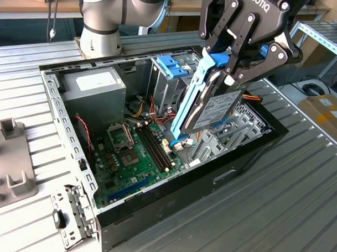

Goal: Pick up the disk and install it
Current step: 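Insert the disk into the insertion slot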

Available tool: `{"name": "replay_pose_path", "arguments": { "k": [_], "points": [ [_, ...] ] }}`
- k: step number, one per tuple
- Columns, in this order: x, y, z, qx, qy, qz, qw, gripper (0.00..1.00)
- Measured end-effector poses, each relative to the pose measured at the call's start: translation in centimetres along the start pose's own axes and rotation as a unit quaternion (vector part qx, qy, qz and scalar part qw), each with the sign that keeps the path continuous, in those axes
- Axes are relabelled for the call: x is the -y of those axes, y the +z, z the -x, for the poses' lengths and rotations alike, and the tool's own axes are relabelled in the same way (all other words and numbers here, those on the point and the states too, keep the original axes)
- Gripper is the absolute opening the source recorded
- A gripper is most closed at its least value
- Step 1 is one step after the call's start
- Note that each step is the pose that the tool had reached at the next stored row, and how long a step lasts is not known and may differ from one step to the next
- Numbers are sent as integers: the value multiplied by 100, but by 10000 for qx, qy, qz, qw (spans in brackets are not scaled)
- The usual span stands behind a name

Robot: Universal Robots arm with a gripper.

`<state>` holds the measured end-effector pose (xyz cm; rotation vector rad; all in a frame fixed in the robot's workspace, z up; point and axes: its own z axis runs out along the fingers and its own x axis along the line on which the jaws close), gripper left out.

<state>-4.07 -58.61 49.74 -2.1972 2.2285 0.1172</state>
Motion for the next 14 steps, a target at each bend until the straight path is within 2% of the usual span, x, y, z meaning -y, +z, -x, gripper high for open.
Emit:
{"name": "replay_pose_path", "arguments": {
  "k": [14],
  "points": [
    [118, 4, -10, 0, 0, 0, 10000, 37]
  ]
}}
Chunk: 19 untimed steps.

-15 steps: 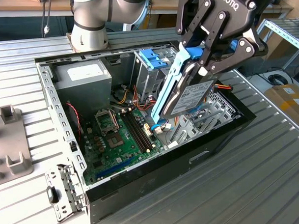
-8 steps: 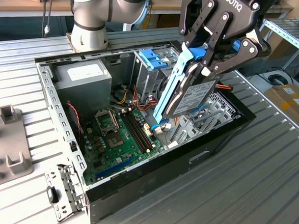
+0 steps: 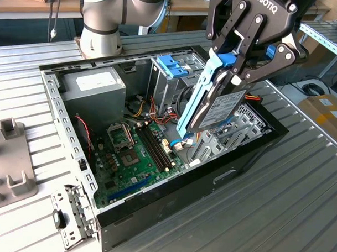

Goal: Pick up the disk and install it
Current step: 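Insert the disk into the insertion slot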

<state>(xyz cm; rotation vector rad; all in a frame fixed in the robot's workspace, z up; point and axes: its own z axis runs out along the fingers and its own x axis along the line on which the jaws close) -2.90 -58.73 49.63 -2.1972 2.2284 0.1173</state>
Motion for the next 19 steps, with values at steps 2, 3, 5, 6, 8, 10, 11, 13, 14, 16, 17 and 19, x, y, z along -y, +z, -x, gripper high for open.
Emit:
{"name": "replay_pose_path", "arguments": {
  "k": [2, 3, 5, 6, 8, 10, 11, 13, 14, 16, 17, 19],
  "points": [
    [27, 2, 0, 0, 0, 0, 10000, 37],
    [36, 2, 0, 0, 0, 0, 10000, 37],
    [79, 6, 1, 0, 0, 0, 10000, 37],
    [93, 7, 1, 0, 0, 0, 10000, 37],
    [116, 9, 1, 0, 0, 0, 10000, 37],
    [139, 11, 1, 0, 0, 0, 10000, 37],
    [150, 12, 1, 0, 0, 0, 10000, 37],
    [171, 13, 1, 0, 0, 0, 10000, 37],
    [190, 15, 1, 0, 0, 0, 10000, 37],
    [222, 18, 2, -1, 0, 0, 10000, 37],
    [233, 19, 2, -1, 0, 0, 10000, 37],
    [263, 21, 2, -2, 1, 0, 10000, 37]
  ]
}}
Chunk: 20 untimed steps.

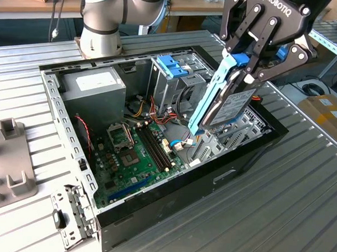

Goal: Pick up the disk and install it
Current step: 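Insert the disk into the insertion slot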

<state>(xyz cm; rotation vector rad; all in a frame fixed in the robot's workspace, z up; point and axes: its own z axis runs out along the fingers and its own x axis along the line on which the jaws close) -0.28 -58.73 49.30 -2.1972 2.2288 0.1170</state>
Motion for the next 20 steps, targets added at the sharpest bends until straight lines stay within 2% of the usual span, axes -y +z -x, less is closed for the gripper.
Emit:
{"name": "replay_pose_path", "arguments": {
  "k": [20],
  "points": [
    [248, 19, 2, -3, 0, 0, 10000, 37]
  ]
}}
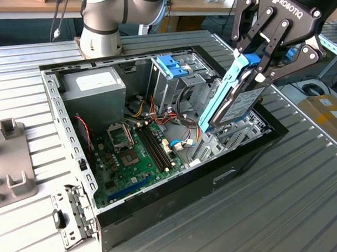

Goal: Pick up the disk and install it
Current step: 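Insert the disk into the insertion slot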

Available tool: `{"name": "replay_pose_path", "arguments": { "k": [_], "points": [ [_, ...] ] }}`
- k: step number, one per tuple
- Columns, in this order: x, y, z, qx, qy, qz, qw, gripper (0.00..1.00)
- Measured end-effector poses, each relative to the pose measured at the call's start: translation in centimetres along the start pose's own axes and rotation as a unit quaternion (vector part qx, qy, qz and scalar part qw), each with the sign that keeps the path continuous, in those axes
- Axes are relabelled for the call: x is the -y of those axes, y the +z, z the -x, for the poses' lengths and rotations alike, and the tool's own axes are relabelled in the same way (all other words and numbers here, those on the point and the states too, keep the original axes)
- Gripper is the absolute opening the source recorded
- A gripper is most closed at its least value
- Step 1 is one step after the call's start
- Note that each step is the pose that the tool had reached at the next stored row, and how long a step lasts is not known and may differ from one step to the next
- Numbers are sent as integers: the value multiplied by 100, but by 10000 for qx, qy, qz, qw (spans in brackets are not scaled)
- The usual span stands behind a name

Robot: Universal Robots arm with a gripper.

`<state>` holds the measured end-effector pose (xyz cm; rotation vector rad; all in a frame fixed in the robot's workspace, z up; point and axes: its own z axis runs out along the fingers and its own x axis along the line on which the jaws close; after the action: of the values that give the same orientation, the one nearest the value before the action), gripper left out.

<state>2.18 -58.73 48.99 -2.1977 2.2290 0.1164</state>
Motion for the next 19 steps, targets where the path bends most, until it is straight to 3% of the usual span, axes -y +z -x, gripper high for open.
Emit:
{"name": "replay_pose_path", "arguments": {
  "k": [19],
  "points": [
    [303, 28, 3, -16, 1, 0, 10000, 37]
  ]
}}
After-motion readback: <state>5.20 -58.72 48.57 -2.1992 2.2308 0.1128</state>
